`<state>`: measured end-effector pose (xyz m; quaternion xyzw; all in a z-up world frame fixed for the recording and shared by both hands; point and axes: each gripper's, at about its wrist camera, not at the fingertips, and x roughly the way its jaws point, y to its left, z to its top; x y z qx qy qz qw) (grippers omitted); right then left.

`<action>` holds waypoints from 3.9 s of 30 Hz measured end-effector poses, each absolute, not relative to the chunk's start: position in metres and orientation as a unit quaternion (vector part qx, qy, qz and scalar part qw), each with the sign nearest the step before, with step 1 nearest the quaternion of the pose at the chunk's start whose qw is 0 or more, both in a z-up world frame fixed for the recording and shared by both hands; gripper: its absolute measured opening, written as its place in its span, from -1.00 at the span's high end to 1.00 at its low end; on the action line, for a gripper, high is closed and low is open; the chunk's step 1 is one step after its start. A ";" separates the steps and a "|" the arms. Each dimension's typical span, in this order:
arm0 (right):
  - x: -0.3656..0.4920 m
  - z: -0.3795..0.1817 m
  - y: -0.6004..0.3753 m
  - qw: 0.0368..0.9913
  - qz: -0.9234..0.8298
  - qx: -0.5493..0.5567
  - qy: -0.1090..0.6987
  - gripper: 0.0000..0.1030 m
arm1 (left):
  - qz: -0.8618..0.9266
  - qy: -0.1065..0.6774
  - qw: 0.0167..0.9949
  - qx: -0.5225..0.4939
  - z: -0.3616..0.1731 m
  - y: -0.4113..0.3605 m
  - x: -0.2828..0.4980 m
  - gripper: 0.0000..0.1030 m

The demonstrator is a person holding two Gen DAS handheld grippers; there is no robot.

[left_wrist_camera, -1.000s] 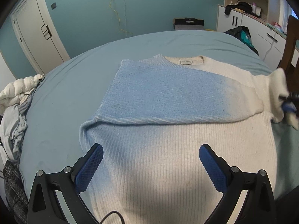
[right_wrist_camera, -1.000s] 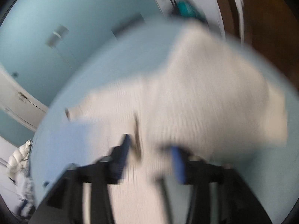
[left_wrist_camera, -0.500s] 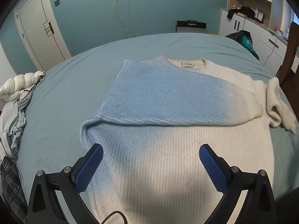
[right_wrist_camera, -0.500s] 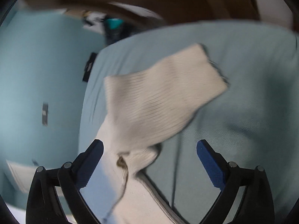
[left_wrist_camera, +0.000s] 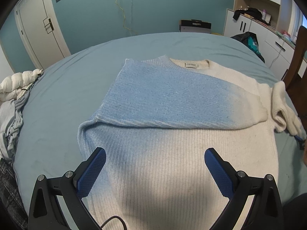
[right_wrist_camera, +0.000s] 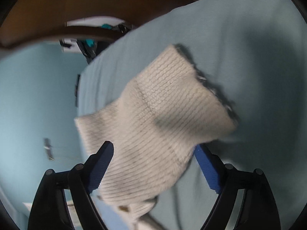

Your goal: Fold small clothes

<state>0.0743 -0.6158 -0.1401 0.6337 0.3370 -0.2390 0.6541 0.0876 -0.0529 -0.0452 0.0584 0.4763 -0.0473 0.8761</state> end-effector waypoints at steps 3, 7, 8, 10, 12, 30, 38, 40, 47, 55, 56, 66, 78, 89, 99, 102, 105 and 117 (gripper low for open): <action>0.094 -0.136 -0.615 0.693 -0.253 0.579 0.347 -0.43 | -0.038 0.475 0.877 0.061 -0.046 -0.053 0.090 -1.00; 0.113 -0.129 -0.611 0.730 -0.292 0.465 0.407 0.71 | -0.028 0.474 0.878 0.054 -0.046 -0.050 0.094 -1.00; 0.112 -0.121 -0.608 0.740 -0.303 0.445 0.403 0.73 | -0.025 0.475 0.878 0.051 -0.046 -0.049 0.094 -1.00; 0.111 -0.090 -0.603 0.764 -0.331 0.395 0.389 0.75 | -0.023 0.474 0.879 0.043 -0.046 -0.046 0.095 -1.00; 0.115 -0.041 -0.593 0.812 -0.325 0.330 0.355 0.75 | -0.021 0.472 0.881 0.035 -0.045 -0.043 0.096 -1.00; 0.227 0.239 -0.403 0.948 -0.155 0.025 0.278 0.76 | 0.024 0.449 0.891 -0.053 -0.034 0.001 0.099 -1.00; 0.288 0.233 -0.205 0.934 0.038 0.032 0.355 0.66 | 0.112 0.393 0.912 -0.041 -0.022 0.019 0.093 -1.00; 0.296 0.212 -0.184 0.899 0.121 0.109 0.406 0.31 | 0.129 0.378 0.916 -0.048 -0.019 0.027 0.091 -1.00; 0.280 0.157 -0.228 0.825 0.200 0.241 0.471 -0.50 | 0.133 0.391 0.908 -0.067 -0.027 0.035 0.095 -1.00; 0.172 0.083 -0.379 0.882 -0.050 0.065 0.464 -0.65 | 0.081 0.451 0.886 -0.067 -0.047 0.010 0.115 -1.00; 0.152 0.063 -0.400 0.875 -0.090 0.066 0.472 -0.65 | 0.063 0.460 0.883 -0.077 -0.049 0.006 0.121 -1.00; 0.174 -0.050 -0.408 0.785 -0.095 0.151 0.594 -0.65 | 0.053 0.503 0.848 -0.161 -0.079 0.030 0.211 -0.99; 0.193 -0.042 -0.327 0.800 -0.095 0.057 0.590 -0.65 | 0.042 0.568 0.816 -0.100 -0.154 0.010 0.295 -0.68; 0.198 -0.033 -0.293 0.819 -0.096 0.026 0.565 -0.65 | 0.005 0.522 0.833 -0.184 -0.121 0.007 0.276 0.85; 0.170 -0.009 -0.308 0.831 -0.063 0.071 0.548 -0.65 | 0.044 0.531 0.818 -0.215 -0.122 0.039 0.266 0.85; 0.149 -0.006 -0.319 0.819 -0.032 0.094 0.565 -0.65 | 0.053 0.605 0.747 -0.269 -0.177 0.053 0.264 0.81; 0.135 0.006 -0.330 0.795 0.070 0.223 0.559 -0.65 | 0.046 0.588 0.762 -0.266 -0.157 0.047 0.253 0.70; 0.249 0.017 -0.361 0.841 -0.018 0.220 0.494 -0.65 | -0.014 0.520 0.854 -0.018 -0.115 -0.056 0.242 -1.00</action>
